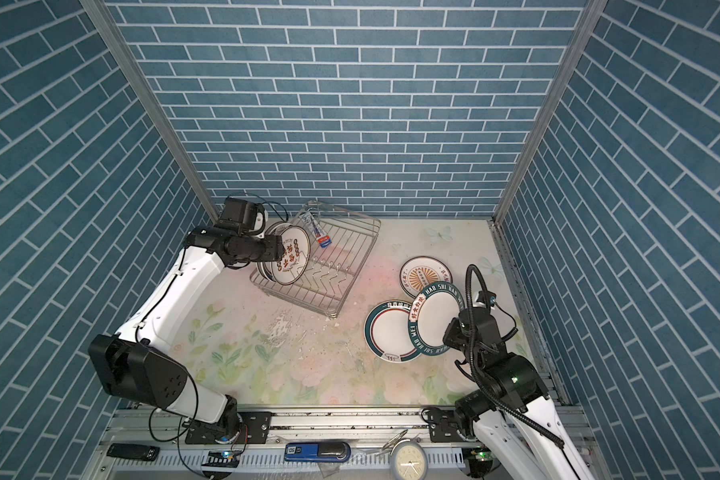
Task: Unload the plates from the dish rack
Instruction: 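Lower the plate onto the green-rimmed plate on the table with the right gripper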
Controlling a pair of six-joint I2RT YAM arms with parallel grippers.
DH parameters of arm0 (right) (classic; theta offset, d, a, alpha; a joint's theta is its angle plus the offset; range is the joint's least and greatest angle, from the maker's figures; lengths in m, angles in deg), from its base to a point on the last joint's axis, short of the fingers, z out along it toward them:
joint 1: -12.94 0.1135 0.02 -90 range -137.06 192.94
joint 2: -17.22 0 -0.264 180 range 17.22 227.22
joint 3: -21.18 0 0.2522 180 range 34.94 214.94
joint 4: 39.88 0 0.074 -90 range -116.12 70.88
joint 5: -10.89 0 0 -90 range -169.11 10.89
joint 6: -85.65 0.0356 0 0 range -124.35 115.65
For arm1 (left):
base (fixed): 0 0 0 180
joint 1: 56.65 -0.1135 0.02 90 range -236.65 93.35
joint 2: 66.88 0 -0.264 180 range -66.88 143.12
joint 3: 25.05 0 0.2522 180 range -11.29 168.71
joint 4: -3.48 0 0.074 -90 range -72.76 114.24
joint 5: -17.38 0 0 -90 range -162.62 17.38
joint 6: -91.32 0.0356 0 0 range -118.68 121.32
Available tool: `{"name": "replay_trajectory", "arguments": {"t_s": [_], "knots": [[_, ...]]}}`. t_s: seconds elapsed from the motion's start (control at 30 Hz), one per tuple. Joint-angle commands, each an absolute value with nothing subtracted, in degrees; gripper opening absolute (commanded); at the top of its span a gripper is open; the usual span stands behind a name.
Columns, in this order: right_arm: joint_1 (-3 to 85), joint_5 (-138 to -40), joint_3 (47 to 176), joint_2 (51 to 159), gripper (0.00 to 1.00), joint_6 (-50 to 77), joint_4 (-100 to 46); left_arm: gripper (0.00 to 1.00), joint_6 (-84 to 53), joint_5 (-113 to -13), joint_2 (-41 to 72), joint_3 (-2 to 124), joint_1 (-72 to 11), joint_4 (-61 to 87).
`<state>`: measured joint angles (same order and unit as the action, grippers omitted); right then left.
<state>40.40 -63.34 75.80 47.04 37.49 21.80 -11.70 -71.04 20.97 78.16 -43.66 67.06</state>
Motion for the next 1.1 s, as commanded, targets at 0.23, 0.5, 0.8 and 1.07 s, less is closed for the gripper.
{"name": "replay_trajectory", "arguments": {"t_s": [0.23,0.5,0.8,1.07], "knots": [[40.28,-65.70,70.54,48.36,0.00,42.62,15.36,0.79,-10.99,-69.90,19.88,78.36,-43.93,67.07],[40.08,-68.14,69.17,50.38,0.00,43.28,13.03,0.83,-10.95,-69.80,19.83,78.27,-43.91,67.03],[39.42,-70.73,67.24,51.01,0.00,44.14,11.23,0.91,-10.79,-69.46,19.56,78.25,-43.91,66.81],[38.56,-74.41,65.15,52.34,0.00,45.23,8.81,0.99,-10.73,-69.44,19.51,78.35,-43.91,66.90]]}}
